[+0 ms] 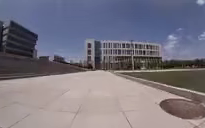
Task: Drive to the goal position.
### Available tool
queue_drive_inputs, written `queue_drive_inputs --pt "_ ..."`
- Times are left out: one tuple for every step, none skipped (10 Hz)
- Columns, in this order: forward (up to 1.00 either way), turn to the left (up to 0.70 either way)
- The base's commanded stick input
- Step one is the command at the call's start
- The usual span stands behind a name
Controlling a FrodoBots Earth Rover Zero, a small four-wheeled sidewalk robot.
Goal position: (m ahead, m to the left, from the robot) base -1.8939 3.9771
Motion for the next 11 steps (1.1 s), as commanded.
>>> queue_drive_inputs --pt "0.70 0.00" --pt "0.70 0.00" --pt "0.70 0.00" --pt "0.70 0.00" --pt "0.70 0.00" --pt "0.70 0.00" --pt "0.70 0.00" --pt "0.70 0.00" --pt "0.70 0.00" --pt "0.70 0.00" --pt "0.70 0.00"
